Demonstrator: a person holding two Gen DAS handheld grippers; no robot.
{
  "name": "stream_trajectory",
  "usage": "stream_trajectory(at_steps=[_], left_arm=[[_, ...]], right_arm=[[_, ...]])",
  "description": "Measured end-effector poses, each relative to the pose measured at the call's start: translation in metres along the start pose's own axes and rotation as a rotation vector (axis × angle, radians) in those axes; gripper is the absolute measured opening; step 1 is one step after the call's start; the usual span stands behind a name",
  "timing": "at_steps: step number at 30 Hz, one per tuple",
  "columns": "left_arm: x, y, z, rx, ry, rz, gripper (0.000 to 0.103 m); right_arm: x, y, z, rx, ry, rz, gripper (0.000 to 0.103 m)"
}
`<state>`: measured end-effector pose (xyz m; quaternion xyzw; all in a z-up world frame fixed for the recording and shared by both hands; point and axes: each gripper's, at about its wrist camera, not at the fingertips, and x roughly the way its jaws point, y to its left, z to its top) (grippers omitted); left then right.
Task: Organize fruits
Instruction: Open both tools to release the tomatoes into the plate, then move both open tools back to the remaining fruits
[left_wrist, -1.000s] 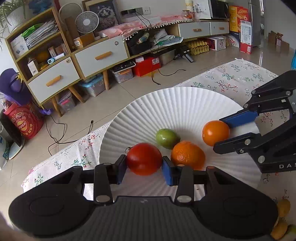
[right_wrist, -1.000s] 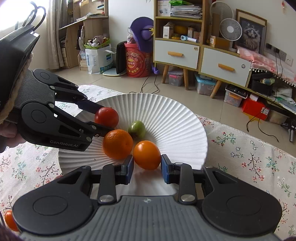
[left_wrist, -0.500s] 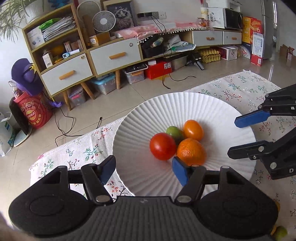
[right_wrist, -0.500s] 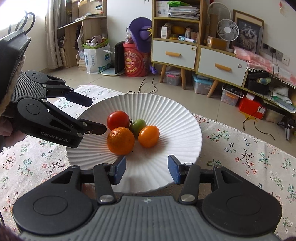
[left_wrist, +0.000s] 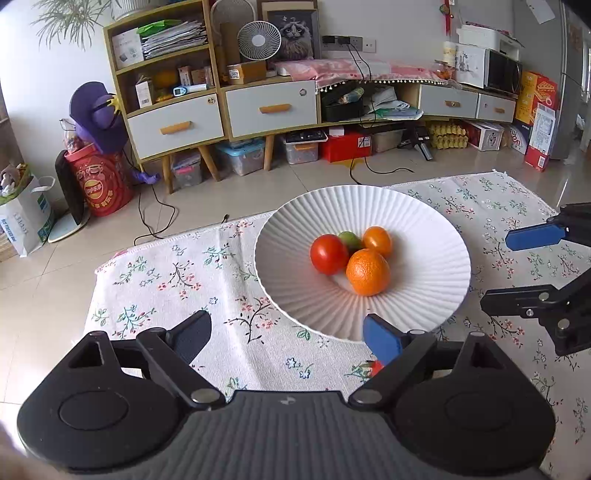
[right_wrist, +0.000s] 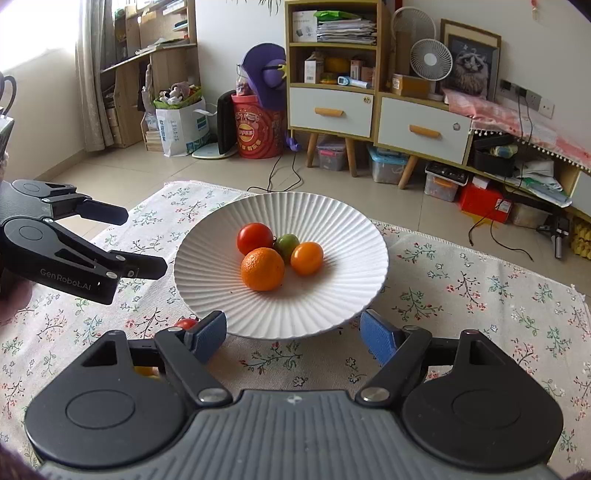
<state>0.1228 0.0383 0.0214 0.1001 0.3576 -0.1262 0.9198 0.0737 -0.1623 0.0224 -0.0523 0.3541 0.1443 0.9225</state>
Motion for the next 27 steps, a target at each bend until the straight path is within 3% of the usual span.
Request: stream_trajectory(at_steps=[8, 18, 27], left_arm=[[-0.019, 0.003, -0.014, -0.077, 0.026, 0.029, 0.091], [-0.039, -0.005, -0.037, -0.085, 0.027, 0.053, 0.097], [-0.043, -0.008, -0.056, -0.091, 0.064, 0.0, 0.097]], right_arm=[[-0.015, 0.009, -0.008, 0.016, 0.001, -0.023, 0.089], [-0.024, 0.01, -0.025, 0.051, -0.008, -0.069, 0.093], [-0.027, 0.016, -0.044, 0.004, -0.021, -0.09, 0.096]])
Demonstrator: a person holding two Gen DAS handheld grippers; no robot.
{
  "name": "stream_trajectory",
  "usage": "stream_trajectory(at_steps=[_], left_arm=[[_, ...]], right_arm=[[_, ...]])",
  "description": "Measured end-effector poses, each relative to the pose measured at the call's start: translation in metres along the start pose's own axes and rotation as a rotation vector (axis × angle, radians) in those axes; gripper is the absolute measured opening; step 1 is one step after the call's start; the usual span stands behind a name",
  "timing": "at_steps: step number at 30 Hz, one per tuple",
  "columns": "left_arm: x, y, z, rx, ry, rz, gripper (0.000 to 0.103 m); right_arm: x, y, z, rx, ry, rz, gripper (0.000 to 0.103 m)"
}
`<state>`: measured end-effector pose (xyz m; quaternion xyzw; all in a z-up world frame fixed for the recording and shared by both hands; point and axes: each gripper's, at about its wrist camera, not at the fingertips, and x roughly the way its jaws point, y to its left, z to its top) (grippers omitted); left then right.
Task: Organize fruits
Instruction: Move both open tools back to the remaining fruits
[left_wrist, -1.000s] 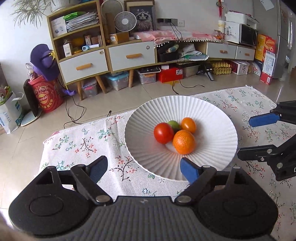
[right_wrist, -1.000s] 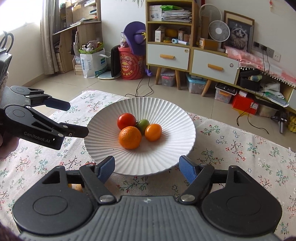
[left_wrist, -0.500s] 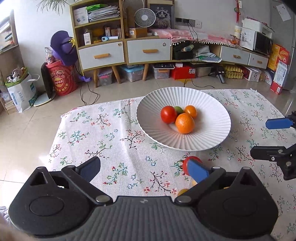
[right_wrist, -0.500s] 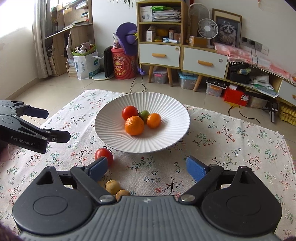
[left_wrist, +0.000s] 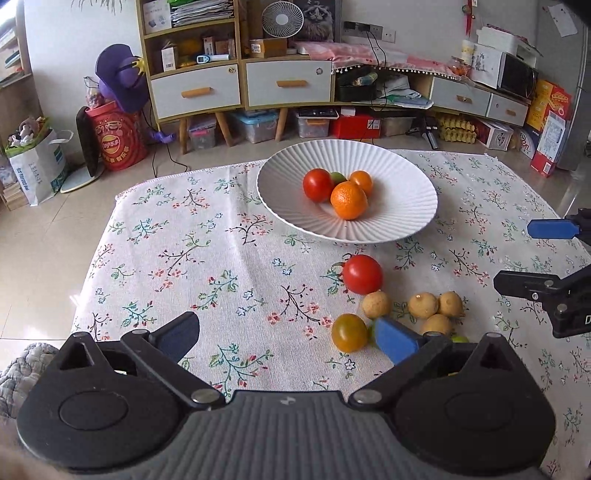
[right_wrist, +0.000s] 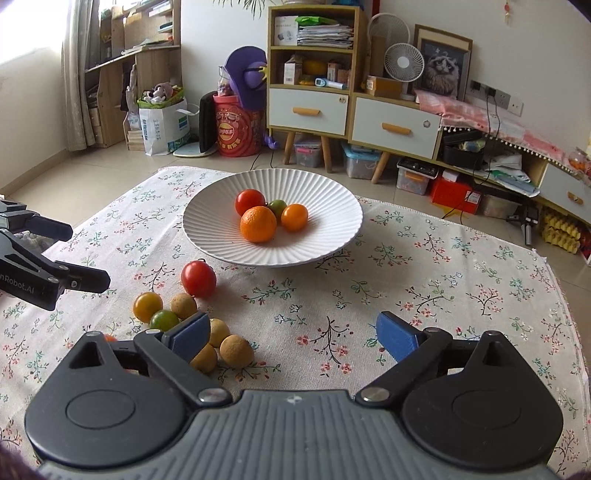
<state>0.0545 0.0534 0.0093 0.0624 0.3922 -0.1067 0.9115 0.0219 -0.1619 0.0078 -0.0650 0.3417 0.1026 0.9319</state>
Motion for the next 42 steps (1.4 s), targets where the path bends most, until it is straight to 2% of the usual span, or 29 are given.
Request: stream_trajectory(at_steps=[12, 23, 29, 31, 33, 37, 42], left_arm=[[-0.007, -0.003, -0.033, 0.067, 0.036, -0.03, 0.097], [0.001, -0.008, -0.053, 0.077, 0.082, -0.062, 0.097], [0.011, -0.015, -0.06, 0.06, 0.104, -0.092, 0.096], [0.014, -0.019, -0.063, 0.071, 0.114, -0.101, 0.096], [0.013, -0.023, -0.066, 0.09, 0.091, -0.104, 0.096], [0.012, -0.025, -0.066, 0.105, 0.073, -0.125, 0.095], [0.011, -0.028, -0.066, 0.118, 0.05, -0.154, 0.085]], right_arm=[[-0.006, 0.021, -0.021, -0.056, 0.019, 0.093, 0.098], [0.0, 0.032, -0.039, -0.102, 0.069, 0.118, 0.098], [0.004, 0.033, -0.045, -0.1, 0.081, 0.113, 0.095], [0.007, 0.032, -0.048, -0.099, 0.09, 0.117, 0.092], [0.012, 0.032, -0.05, -0.101, 0.105, 0.117, 0.087], [0.014, 0.03, -0.054, -0.094, 0.106, 0.126, 0.086], [0.013, 0.032, -0.053, -0.098, 0.093, 0.144, 0.079]])
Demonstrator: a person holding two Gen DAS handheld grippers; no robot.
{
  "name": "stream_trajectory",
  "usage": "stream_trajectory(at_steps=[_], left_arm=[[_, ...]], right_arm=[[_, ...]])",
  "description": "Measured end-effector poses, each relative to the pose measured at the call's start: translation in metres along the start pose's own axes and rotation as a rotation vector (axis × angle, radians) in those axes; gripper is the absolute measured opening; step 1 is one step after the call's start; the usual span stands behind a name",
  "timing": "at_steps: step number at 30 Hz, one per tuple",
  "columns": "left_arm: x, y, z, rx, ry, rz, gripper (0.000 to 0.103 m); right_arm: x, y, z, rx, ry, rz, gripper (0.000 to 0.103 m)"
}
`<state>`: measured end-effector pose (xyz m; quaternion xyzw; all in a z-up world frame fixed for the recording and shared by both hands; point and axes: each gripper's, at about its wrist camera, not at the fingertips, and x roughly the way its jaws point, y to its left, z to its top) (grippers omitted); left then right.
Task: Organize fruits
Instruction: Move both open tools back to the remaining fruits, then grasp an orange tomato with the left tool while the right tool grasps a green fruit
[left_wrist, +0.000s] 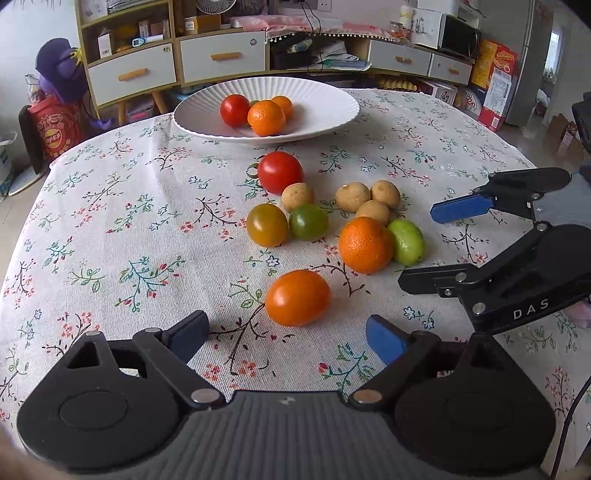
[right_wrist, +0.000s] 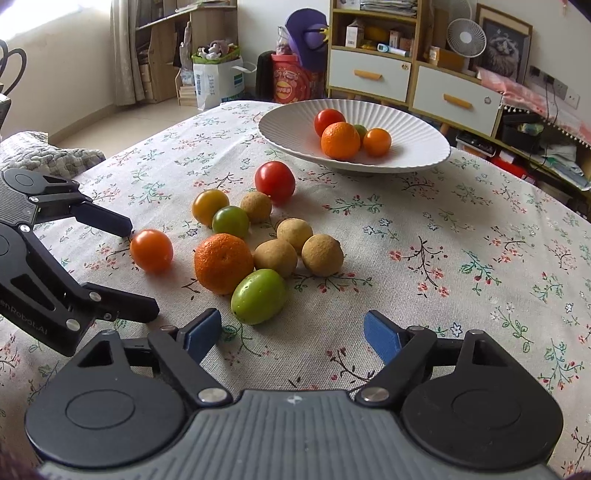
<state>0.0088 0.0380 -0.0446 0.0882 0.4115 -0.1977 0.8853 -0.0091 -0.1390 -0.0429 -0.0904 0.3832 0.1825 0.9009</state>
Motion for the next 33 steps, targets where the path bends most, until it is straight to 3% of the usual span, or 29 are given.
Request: stream_trajectory(at_steps=[5, 26, 29, 33], left_arm=[[-0.001, -0.002, 0.0, 0.011, -0.015, -0.017, 0.076], [-0.002, -0.001, 0.007, -0.023, -0.047, -0.073, 0.036], [-0.002, 0.0, 0.007, -0.025, -0.047, -0.077, 0.026], [-0.002, -0.001, 0.008, -0.022, -0.045, -0.075, 0.026]], right_arm=[[0.0, 0.004, 0.002, -0.016, -0.005, 0.015, 0.073], [-0.002, 0.011, 0.01, -0.04, -0.017, 0.055, 0.03], [-0.002, 0.012, 0.01, -0.043, -0.017, 0.055, 0.03], [-0.002, 0.01, 0.01, -0.035, -0.015, 0.06, 0.029]])
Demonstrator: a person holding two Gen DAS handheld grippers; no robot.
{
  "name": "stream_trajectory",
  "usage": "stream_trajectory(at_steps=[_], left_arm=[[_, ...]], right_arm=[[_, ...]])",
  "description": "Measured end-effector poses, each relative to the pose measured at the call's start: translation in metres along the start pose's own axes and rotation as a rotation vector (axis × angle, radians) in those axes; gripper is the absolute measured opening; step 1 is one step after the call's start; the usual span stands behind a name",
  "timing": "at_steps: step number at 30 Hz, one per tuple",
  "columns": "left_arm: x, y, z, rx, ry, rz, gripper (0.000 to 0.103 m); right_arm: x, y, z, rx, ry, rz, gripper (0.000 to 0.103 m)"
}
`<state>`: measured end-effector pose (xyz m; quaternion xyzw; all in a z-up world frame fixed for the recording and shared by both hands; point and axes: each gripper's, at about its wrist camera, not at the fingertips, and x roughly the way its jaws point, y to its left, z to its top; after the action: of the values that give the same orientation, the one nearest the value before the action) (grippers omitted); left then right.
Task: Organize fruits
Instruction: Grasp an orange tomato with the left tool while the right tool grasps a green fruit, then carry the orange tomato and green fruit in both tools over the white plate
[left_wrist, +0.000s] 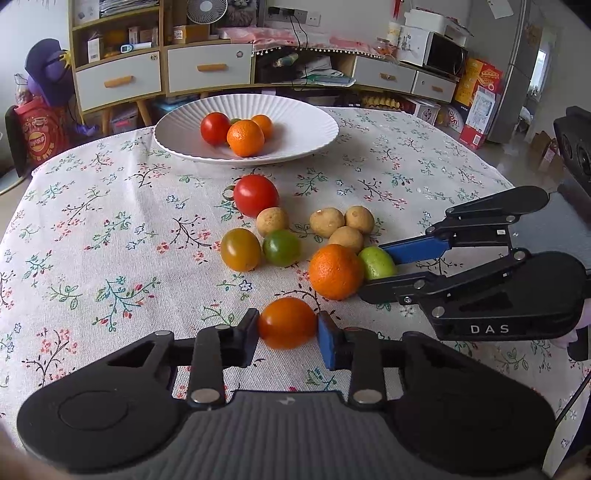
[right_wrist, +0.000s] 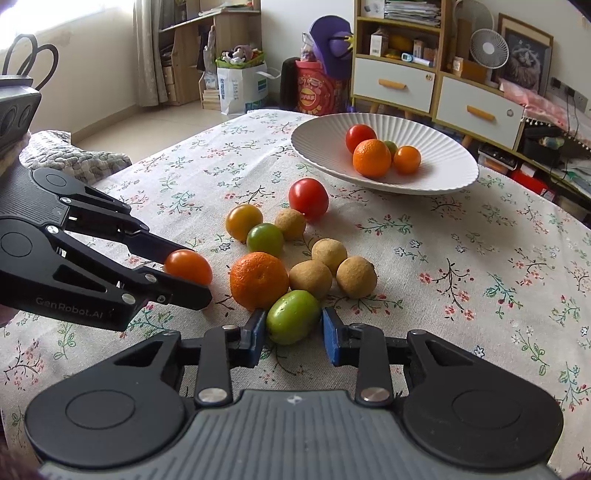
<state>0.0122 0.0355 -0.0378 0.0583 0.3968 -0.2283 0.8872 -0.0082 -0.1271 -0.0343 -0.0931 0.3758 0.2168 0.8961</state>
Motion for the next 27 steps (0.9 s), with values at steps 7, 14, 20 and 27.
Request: stream_trajectory(at_steps=[7, 14, 20, 27], left_arm=[[-0.004, 0.002, 0.002, -0.006, -0.013, 0.006, 0.026], [-0.009, 0.005, 0.006, -0.025, -0.029, 0.013, 0.026], [-0.012, 0.005, 0.01, -0.031, -0.041, 0.015, 0.026], [-0.012, 0.005, 0.017, -0.041, -0.049, 0.025, 0.026]], right_arm=[[-0.002, 0.0, 0.002, -0.001, -0.005, 0.008, 0.029], [-0.008, -0.003, 0.007, 0.021, -0.026, 0.011, 0.029], [-0.012, -0.006, 0.011, 0.04, -0.042, 0.014, 0.029], [-0.014, -0.006, 0.017, 0.045, -0.058, 0.015, 0.029]])
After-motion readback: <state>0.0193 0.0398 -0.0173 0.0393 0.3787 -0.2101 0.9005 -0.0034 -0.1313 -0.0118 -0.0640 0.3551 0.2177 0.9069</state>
